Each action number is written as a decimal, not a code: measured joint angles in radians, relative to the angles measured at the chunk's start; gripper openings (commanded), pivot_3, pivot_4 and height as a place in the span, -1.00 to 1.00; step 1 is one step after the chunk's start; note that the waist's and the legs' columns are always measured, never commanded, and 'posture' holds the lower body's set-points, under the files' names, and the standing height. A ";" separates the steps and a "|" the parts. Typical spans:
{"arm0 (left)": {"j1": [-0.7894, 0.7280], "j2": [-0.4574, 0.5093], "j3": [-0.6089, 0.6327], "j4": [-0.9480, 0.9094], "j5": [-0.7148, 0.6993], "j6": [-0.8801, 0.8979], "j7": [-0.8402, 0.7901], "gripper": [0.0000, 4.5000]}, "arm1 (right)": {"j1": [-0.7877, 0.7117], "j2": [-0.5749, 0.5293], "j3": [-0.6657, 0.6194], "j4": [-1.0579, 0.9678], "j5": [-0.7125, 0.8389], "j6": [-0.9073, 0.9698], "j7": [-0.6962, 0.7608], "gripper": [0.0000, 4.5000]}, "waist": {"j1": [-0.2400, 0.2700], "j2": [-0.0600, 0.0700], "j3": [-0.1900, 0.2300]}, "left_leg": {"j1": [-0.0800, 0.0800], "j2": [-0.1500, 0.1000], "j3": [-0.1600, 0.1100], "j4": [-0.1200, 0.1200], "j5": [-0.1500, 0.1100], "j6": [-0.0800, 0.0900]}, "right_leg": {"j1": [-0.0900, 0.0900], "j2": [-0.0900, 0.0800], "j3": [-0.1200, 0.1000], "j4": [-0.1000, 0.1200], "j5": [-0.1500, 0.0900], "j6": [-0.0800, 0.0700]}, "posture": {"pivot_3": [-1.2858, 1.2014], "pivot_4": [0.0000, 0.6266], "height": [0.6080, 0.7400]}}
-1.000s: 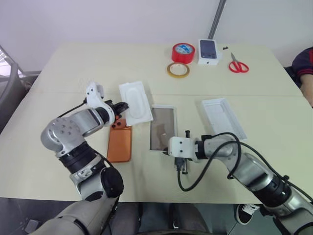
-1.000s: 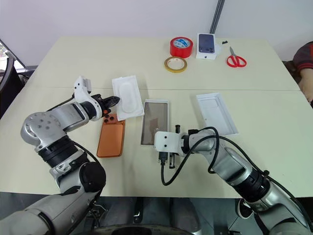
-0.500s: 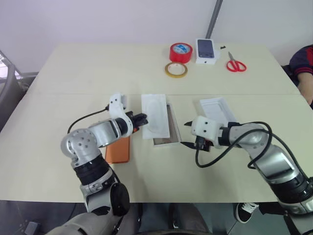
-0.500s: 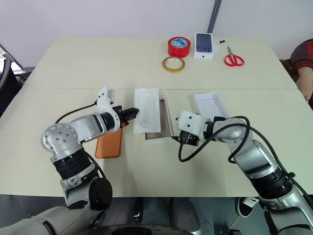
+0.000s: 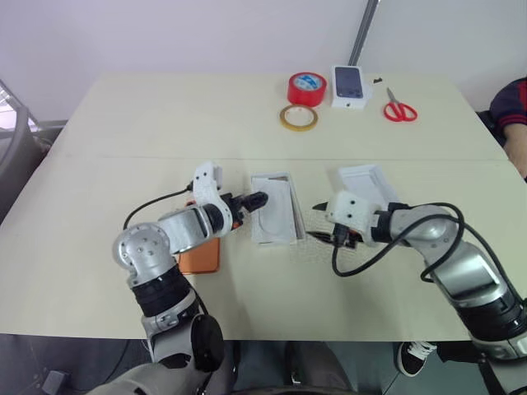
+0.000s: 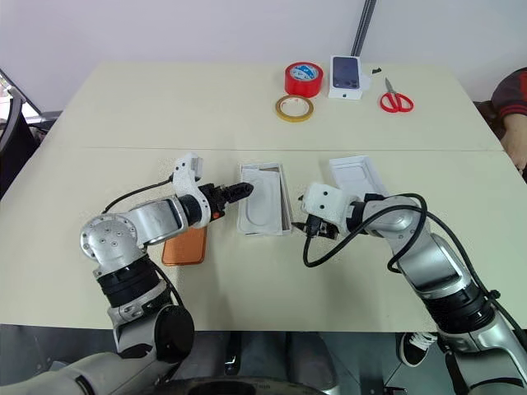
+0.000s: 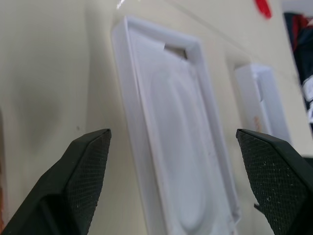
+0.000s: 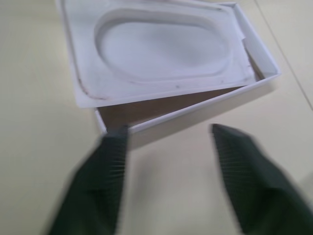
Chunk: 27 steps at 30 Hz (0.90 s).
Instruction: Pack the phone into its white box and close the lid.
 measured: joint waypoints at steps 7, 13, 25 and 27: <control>0.000 0.229 0.011 -0.016 -0.012 -0.030 -0.099 0.79 | -0.078 0.054 -0.007 0.023 0.022 0.012 -0.010 -0.98 | -0.010 0.001 0.000 | 0.001 0.001 0.000 -0.001 0.001 -0.001 | -0.001 0.001 0.001 0.001 0.000 0.000 | 0.03 -0.52 1.00; 0.205 0.546 -0.200 -0.070 0.021 -0.274 -0.417 0.79 | -0.241 0.219 0.130 0.165 -0.081 0.060 -0.118 -0.98 | -0.005 0.001 0.000 | 0.001 0.001 0.001 -0.002 0.001 -0.002 | -0.002 0.000 0.001 0.000 0.000 -0.001 | 0.03 -0.52 1.00; 0.581 0.908 -0.366 -0.169 0.149 -0.780 -0.974 0.79 | -0.397 0.386 0.267 0.526 -0.252 0.044 -0.217 -0.98 | -0.008 0.002 0.001 | 0.001 0.000 0.001 -0.009 0.001 -0.001 | -0.005 -0.003 0.001 -0.001 0.000 -0.002 | 0.03 -0.52 1.00; 0.603 0.908 -0.364 -0.183 0.140 -0.792 -0.997 0.79 | -0.416 0.402 0.267 0.567 -0.269 0.030 -0.236 -0.98 | -0.010 0.002 0.001 | 0.001 0.000 0.001 -0.010 -0.001 0.003 | -0.006 -0.002 0.001 0.000 0.000 -0.002 | 0.03 -0.52 1.00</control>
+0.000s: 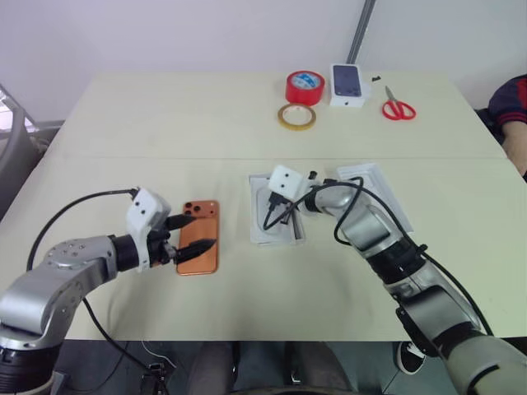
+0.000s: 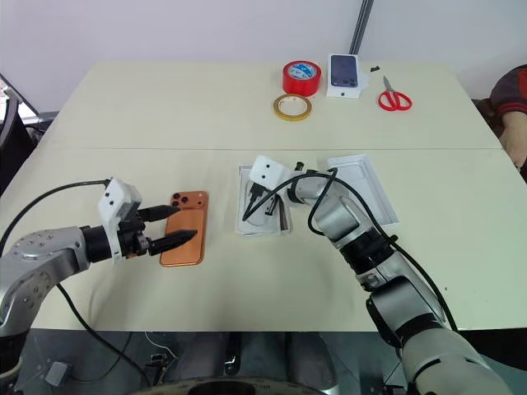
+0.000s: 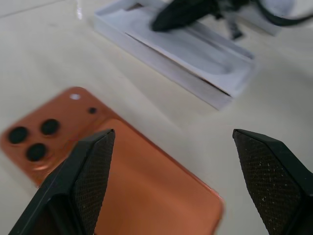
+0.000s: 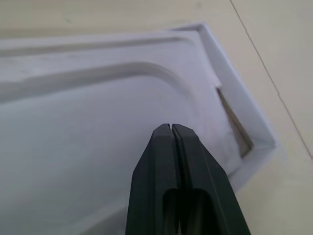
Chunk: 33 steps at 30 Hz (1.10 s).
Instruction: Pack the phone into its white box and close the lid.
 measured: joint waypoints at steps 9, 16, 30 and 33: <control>0.022 -0.013 -0.006 -0.015 -0.008 -0.021 0.012 0.79 | -0.016 0.017 0.006 0.108 -0.099 -0.190 -0.097 -0.98 | -0.002 0.000 0.000 | 0.000 0.000 0.000 0.000 0.000 0.001 | 0.000 0.001 0.000 0.001 0.000 0.000 | 0.03 -0.52 1.00; 0.017 -0.038 -0.016 -0.021 -0.008 -0.019 0.052 0.79 | 0.028 0.016 0.009 0.068 -0.116 -0.266 -0.078 -0.98 | -0.001 0.000 0.000 | 0.000 0.000 0.000 0.000 0.000 0.001 | 0.000 0.001 0.000 0.001 0.000 0.000 | 0.03 -0.52 1.00; -0.015 -0.082 0.271 0.104 -0.092 0.302 0.409 0.90 | 0.113 0.066 0.088 -0.341 0.033 0.076 0.160 -0.99 | -0.012 0.000 0.000 | 0.000 0.001 -0.001 0.000 0.000 0.001 | -0.001 0.002 0.000 0.002 0.000 0.000 | 0.03 -0.52 1.00; -0.017 -0.084 0.289 0.108 -0.143 0.415 0.426 0.90 | 0.066 0.082 0.171 -0.280 -0.013 0.109 0.170 -0.99 | -0.015 -0.001 0.000 | 0.000 0.001 -0.001 0.000 0.000 0.001 | -0.001 0.002 0.000 0.002 0.000 0.000 | 0.03 -0.52 1.00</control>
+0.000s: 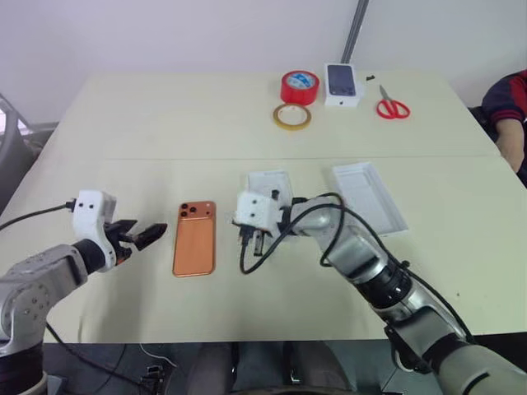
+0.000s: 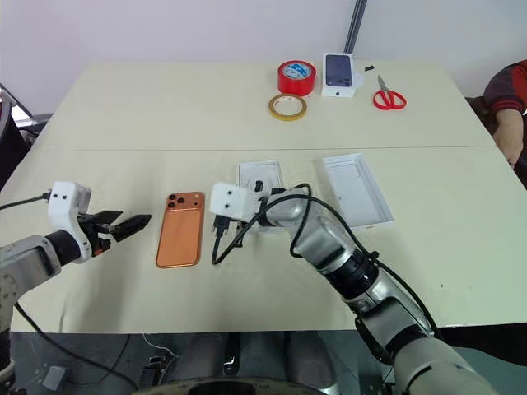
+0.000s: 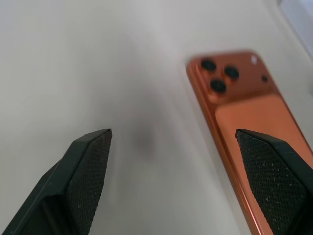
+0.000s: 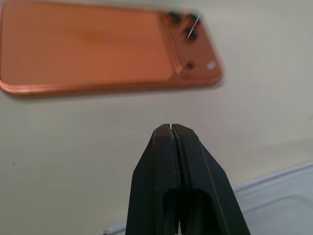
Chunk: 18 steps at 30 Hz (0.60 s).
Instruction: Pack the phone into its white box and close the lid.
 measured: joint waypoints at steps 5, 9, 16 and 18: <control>-0.052 -0.036 0.023 -0.002 -0.070 0.176 0.045 0.90 | -0.053 0.015 0.060 0.062 -0.032 -0.014 0.028 -0.99 | -0.003 0.000 -0.001 | 0.000 0.000 0.000 0.000 0.000 0.000 | 0.000 0.000 0.000 0.000 0.000 0.000 | 0.03 -0.52 1.00; -0.094 -0.117 0.044 -0.020 -0.089 0.252 0.084 0.90 | -0.065 0.040 0.071 0.094 -0.049 -0.039 0.036 -0.99 | -0.002 0.001 -0.002 | 0.001 -0.001 0.000 0.000 0.000 -0.001 | 0.001 0.000 0.000 0.000 0.000 0.000 | 0.03 -0.52 1.00; -0.153 -0.267 0.047 -0.054 -0.125 0.336 0.137 0.90 | -0.072 0.079 0.087 0.123 -0.065 -0.061 0.044 -0.99 | 0.004 0.000 -0.004 | 0.001 -0.001 0.000 0.001 0.003 -0.005 | 0.002 -0.001 0.000 0.000 0.000 0.000 | 0.03 -0.52 1.00; -0.150 -0.274 0.045 -0.062 -0.135 0.336 0.155 0.90 | -0.073 0.078 0.084 0.124 -0.068 -0.062 0.047 -0.99 | 0.006 0.000 -0.004 | 0.002 -0.001 0.000 0.001 0.003 -0.005 | 0.002 -0.001 0.000 0.000 0.000 0.000 | 0.03 -0.52 1.00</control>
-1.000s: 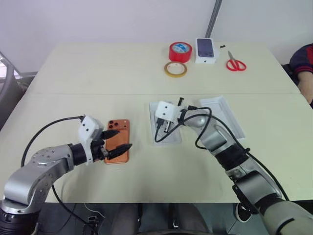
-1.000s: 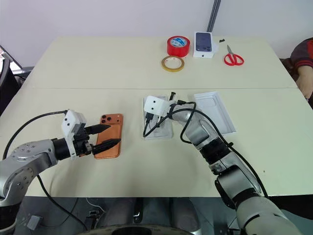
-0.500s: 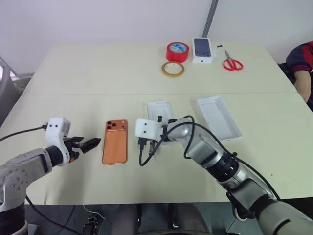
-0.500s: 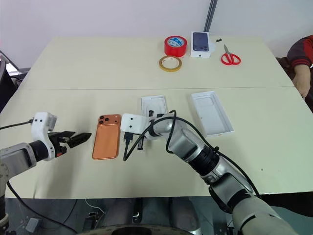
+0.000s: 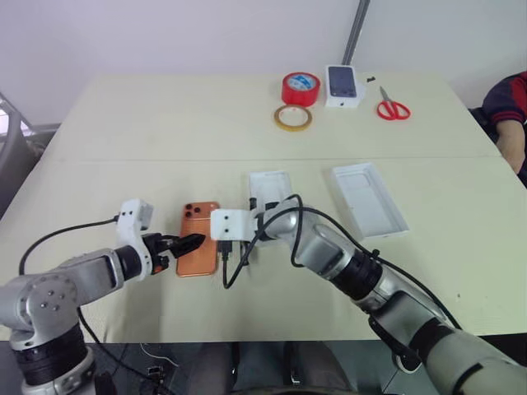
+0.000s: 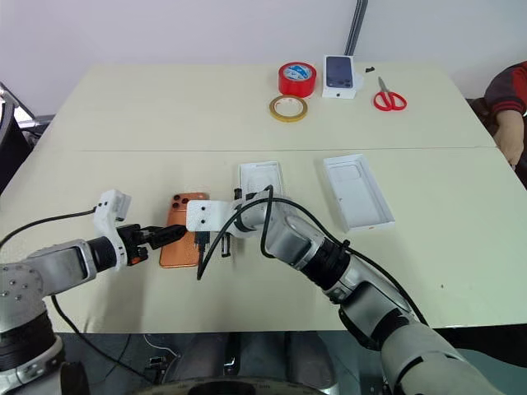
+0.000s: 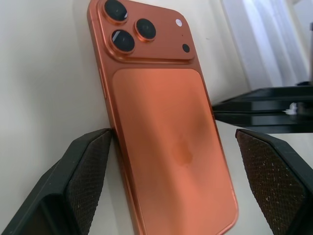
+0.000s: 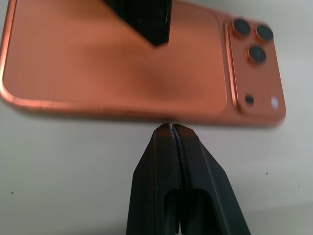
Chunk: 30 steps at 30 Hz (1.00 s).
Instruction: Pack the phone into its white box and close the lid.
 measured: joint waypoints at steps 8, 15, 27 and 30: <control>-0.010 -0.032 -0.003 0.002 -0.041 0.001 0.066 0.90 | 0.001 -0.001 -0.007 0.002 -0.018 0.004 0.000 -0.99 | 0.011 0.000 -0.001 | 0.001 0.000 0.000 0.000 0.000 0.000 | 0.001 0.000 0.000 0.000 0.000 0.000 | 0.03 -0.52 1.00; -0.034 -0.049 0.032 0.047 -0.126 0.024 0.139 0.90 | 0.007 -0.001 -0.022 0.002 -0.027 0.010 -0.001 -0.99 | 0.015 0.000 -0.001 | 0.001 -0.001 0.000 0.001 0.000 0.000 | 0.001 0.000 0.000 0.000 0.000 0.000 | 0.03 -0.52 1.00; -0.054 -0.111 0.030 0.126 -0.348 0.040 0.273 0.90 | 0.018 0.020 -0.024 0.002 -0.029 0.011 -0.011 -0.99 | 0.007 -0.001 0.000 | 0.001 0.000 -0.001 0.000 0.001 -0.001 | 0.000 0.000 0.000 0.000 0.000 0.000 | 0.03 -0.52 1.00; -0.055 -0.093 0.031 0.150 -0.385 0.028 0.311 0.90 | 0.019 0.021 -0.024 0.002 -0.028 0.011 -0.013 -0.99 | 0.007 -0.001 0.000 | 0.001 0.000 -0.001 -0.001 0.001 -0.001 | 0.000 0.000 0.000 0.000 0.000 0.000 | 0.03 -0.52 1.00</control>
